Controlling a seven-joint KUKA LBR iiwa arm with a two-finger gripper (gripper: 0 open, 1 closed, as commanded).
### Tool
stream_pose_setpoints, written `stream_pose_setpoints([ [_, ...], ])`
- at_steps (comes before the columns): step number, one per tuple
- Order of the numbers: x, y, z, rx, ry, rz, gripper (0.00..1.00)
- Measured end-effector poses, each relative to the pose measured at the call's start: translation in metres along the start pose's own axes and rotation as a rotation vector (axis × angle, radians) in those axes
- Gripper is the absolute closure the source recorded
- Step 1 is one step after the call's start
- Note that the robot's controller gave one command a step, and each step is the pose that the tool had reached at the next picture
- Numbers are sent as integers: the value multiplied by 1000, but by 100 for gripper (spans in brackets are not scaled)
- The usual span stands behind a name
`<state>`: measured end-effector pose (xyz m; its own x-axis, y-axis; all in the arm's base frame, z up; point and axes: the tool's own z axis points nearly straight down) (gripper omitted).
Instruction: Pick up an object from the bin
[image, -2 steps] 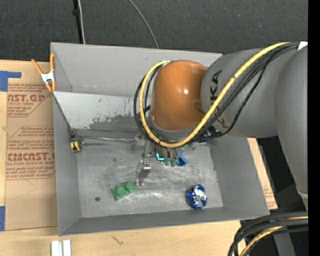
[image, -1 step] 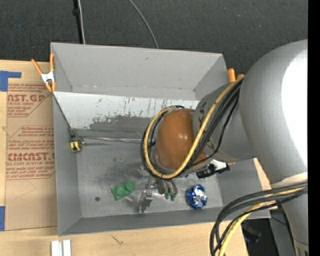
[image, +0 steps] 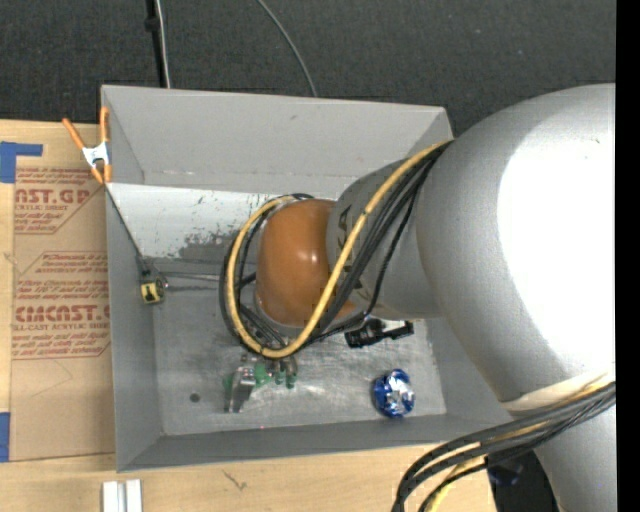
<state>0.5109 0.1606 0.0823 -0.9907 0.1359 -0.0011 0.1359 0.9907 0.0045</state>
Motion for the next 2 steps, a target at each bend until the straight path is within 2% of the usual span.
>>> stream_pose_setpoints([
  [1,-5,-34,9,-5,-9,65,0],
  [2,-2,-49,-12,5,0,-38,0],
])
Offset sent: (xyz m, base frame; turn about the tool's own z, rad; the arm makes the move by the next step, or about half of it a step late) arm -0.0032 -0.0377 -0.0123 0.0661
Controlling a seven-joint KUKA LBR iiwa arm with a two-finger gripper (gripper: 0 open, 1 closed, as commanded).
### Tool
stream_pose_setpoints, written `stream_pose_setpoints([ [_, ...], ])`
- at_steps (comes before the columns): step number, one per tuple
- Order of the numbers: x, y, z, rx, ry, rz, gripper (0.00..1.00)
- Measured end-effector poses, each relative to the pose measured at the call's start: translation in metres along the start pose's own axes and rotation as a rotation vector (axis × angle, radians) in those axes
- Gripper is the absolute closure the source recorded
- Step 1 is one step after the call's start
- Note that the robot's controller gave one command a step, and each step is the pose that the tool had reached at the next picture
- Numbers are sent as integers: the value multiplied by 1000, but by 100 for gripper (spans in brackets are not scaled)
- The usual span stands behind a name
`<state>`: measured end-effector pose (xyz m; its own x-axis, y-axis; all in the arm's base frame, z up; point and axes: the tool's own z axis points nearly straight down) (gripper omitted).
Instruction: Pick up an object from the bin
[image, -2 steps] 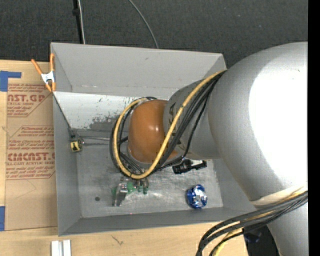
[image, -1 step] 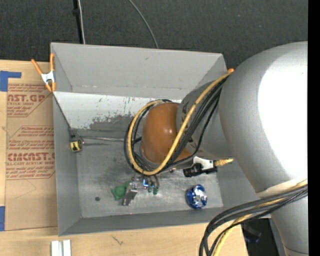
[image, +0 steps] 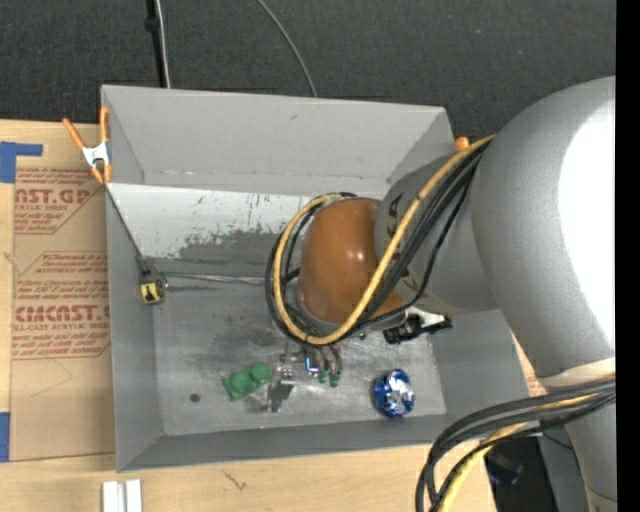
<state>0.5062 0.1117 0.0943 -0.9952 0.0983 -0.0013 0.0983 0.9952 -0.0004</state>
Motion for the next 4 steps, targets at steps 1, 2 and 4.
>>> stream_pose_setpoints([
  [1,-3,9,17,-2,-1,73,0],
  [2,-4,8,14,-2,-4,73,100],
  [4,-11,11,-59,-1,1,145,0],
])
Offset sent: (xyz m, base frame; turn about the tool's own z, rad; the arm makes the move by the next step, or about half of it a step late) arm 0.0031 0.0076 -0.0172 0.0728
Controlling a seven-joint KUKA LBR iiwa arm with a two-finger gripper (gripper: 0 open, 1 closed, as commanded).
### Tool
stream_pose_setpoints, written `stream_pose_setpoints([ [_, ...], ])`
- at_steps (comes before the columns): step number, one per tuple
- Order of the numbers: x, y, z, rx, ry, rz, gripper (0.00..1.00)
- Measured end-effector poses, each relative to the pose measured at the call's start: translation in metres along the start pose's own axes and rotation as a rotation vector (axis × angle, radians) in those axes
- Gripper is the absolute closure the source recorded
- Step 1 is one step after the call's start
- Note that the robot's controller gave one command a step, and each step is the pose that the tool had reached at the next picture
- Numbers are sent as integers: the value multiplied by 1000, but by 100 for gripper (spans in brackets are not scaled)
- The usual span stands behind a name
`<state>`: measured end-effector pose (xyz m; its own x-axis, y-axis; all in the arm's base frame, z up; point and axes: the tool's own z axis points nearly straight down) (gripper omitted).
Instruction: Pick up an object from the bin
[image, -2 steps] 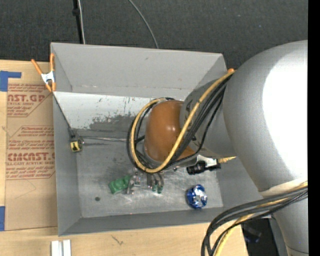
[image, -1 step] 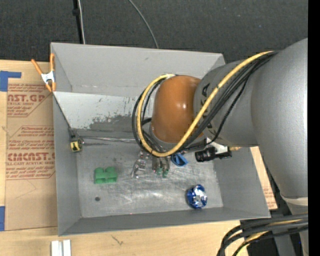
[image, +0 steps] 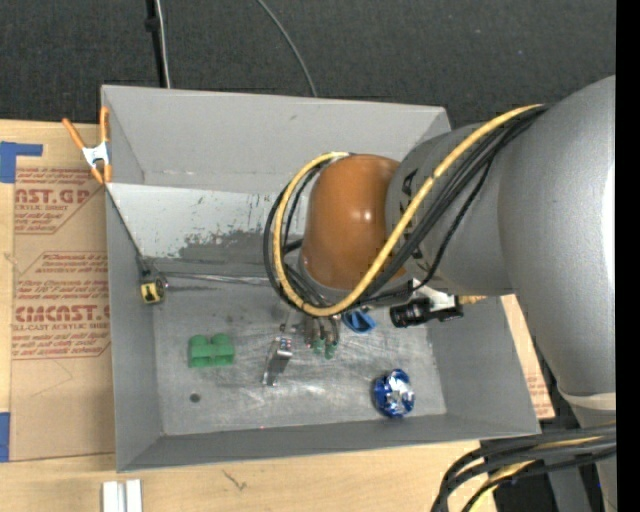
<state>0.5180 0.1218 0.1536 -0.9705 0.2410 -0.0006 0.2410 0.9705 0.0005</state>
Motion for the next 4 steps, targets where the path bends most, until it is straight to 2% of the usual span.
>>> stream_pose_setpoints([
  [1,-19,96,85,-5,-7,-40,0],
  [2,-44,67,73,1,-2,-175,0],
  [3,-28,66,79,-12,-15,118,0],
  [4,-29,67,77,-14,-15,117,100],
])
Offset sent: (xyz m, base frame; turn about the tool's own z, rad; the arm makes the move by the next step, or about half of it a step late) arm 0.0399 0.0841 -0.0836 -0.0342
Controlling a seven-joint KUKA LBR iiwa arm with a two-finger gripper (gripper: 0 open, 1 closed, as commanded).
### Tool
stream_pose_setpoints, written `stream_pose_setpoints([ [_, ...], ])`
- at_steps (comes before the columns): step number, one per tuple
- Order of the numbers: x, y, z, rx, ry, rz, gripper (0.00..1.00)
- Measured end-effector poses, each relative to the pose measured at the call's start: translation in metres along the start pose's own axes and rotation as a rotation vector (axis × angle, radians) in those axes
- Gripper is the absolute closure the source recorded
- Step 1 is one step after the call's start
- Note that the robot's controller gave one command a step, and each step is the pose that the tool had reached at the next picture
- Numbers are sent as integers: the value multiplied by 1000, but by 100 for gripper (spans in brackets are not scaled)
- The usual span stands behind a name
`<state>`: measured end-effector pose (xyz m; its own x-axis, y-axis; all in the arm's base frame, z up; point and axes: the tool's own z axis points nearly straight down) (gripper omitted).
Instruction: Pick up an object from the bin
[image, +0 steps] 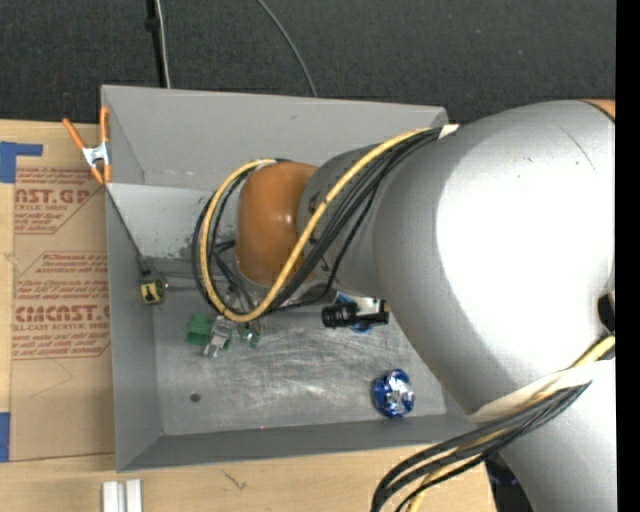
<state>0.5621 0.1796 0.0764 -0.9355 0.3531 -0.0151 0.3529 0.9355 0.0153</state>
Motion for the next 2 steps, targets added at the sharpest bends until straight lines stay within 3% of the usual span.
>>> stream_pose_setpoints([
  [1,2,1,-116,9,8,-32,100],
  [2,3,-10,-187,10,10,-246,100],
])
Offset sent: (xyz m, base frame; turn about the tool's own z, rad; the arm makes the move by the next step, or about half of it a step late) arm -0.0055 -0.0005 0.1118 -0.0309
